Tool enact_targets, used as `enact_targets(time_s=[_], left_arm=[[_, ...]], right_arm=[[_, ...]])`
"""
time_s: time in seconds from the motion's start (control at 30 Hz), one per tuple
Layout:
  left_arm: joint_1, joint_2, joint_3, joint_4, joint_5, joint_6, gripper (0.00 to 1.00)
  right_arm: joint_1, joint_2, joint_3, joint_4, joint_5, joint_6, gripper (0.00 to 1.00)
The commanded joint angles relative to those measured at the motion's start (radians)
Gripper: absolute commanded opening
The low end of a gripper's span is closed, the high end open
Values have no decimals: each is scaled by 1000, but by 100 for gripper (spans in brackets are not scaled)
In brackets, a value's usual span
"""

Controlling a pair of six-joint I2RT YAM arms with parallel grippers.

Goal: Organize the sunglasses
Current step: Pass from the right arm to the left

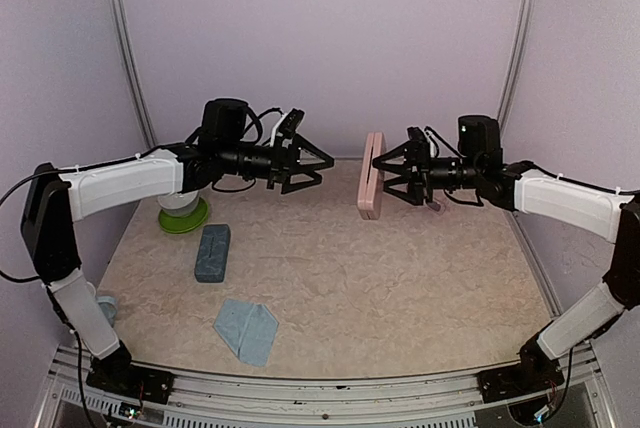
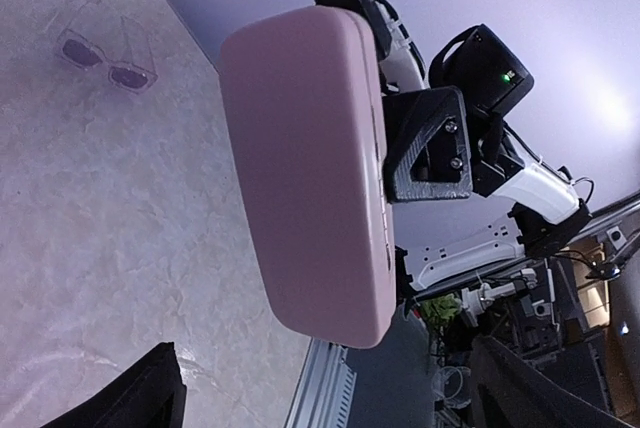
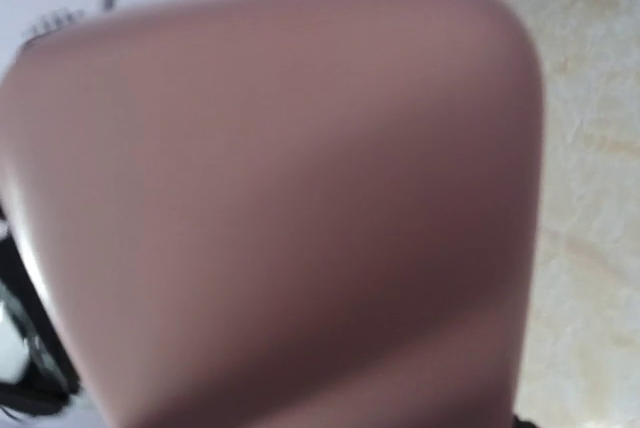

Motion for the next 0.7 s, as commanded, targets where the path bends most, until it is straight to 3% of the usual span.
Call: enact_targets(time_s=[0.0, 0.2, 0.4, 0.53, 0.67], left_arm=[[-42, -54, 20, -30, -223, 198, 97], [-84, -162, -55, 30, -477, 482, 99], [-236, -245, -186, 132, -653, 1039, 99], [-280, -279, -256, 194, -648, 1254, 99], [-314, -290, -268, 167, -648, 1373, 99]], right_arm=[[10, 18, 70, -6, -4, 205, 59], [13, 9, 125, -215, 54, 387, 59], [26, 9, 107, -190, 3, 588, 61], [39, -12, 96, -193, 5, 646, 63], [45, -57, 50, -165, 39, 718, 62]])
